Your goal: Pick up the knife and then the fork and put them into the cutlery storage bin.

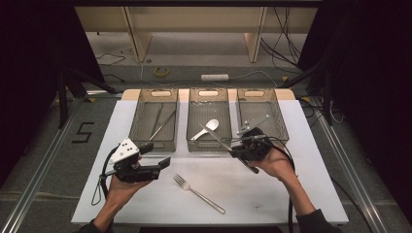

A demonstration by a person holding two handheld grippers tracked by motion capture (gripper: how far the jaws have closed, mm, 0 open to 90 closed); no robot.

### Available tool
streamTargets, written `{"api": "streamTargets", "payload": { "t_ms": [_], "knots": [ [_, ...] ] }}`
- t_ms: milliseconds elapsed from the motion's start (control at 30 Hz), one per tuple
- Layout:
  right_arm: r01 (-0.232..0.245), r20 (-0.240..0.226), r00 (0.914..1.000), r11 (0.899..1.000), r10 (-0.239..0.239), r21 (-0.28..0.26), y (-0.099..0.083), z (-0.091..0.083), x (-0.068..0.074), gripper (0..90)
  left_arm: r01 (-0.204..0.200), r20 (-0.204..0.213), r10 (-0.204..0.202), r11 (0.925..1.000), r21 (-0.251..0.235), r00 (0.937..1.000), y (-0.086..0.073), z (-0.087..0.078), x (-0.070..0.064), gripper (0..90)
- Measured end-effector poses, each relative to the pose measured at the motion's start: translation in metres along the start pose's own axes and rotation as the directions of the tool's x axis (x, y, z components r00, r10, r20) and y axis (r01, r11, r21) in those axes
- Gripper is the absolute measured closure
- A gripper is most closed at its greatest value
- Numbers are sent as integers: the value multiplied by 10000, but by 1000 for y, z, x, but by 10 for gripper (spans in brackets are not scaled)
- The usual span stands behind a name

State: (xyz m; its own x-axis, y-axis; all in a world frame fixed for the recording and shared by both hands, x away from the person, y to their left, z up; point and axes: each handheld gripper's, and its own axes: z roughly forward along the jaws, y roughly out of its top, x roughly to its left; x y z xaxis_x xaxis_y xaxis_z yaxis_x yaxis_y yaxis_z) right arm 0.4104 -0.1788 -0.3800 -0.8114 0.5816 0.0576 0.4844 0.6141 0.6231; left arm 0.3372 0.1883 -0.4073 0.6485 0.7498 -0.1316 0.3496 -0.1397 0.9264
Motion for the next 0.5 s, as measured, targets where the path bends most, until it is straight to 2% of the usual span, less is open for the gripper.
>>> {"api": "streamTargets", "payload": {
  "t_ms": [167,500],
  "knots": [
    [-440,195,9988,9985,446,-320,4,-10,-15,809,12,9,-12,10000,-8,10000,0,0,0,181],
    [-926,745,9924,9931,979,-718,15,-24,-44,809,-25,9,25,10000,29,10000,0,0,0,181]
  ]
}}
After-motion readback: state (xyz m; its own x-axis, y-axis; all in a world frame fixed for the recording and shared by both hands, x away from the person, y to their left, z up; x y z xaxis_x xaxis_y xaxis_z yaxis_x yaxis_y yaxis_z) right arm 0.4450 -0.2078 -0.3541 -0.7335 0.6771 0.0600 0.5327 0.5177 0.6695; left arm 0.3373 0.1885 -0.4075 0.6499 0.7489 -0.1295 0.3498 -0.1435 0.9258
